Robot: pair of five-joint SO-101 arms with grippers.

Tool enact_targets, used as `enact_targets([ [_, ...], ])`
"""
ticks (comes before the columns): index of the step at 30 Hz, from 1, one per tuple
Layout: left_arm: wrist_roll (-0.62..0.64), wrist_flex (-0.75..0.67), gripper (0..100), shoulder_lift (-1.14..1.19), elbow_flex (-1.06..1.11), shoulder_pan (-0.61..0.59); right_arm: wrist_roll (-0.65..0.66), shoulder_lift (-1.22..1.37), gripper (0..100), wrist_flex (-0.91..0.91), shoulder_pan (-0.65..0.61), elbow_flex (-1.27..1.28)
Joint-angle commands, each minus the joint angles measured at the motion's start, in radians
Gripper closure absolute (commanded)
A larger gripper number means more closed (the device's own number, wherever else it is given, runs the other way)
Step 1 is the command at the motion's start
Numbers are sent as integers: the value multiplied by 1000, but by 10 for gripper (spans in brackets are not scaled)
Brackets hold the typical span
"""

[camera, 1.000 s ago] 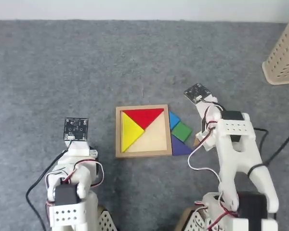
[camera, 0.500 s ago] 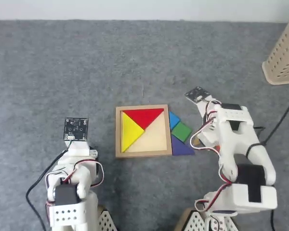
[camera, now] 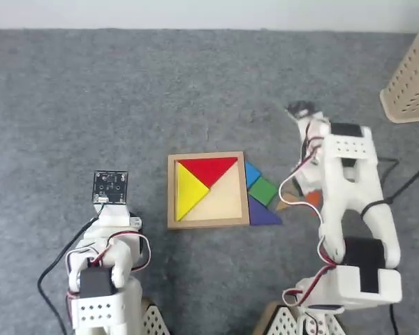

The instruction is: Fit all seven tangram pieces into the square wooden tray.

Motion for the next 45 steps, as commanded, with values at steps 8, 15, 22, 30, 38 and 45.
enact_targets([
  [8,8,5,988,-15,-12,-6,-252,-12,990,176,-380,-279],
  [15,8,5,988,-15,-12,-6,-396,186,989,-13,-536,-290],
  [22,8,5,988,-15,-12,-6,-594,384,987,-68,-552,-400],
  [30,8,5,988,-15,-12,-6,-591,390,874,-41,-582,-420],
  [38,8,5,988,-15,-12,-6,-557,375,864,-22,-596,-416],
  [45,8,5,988,-15,-12,-6,-557,305,864,-31,-599,-354],
])
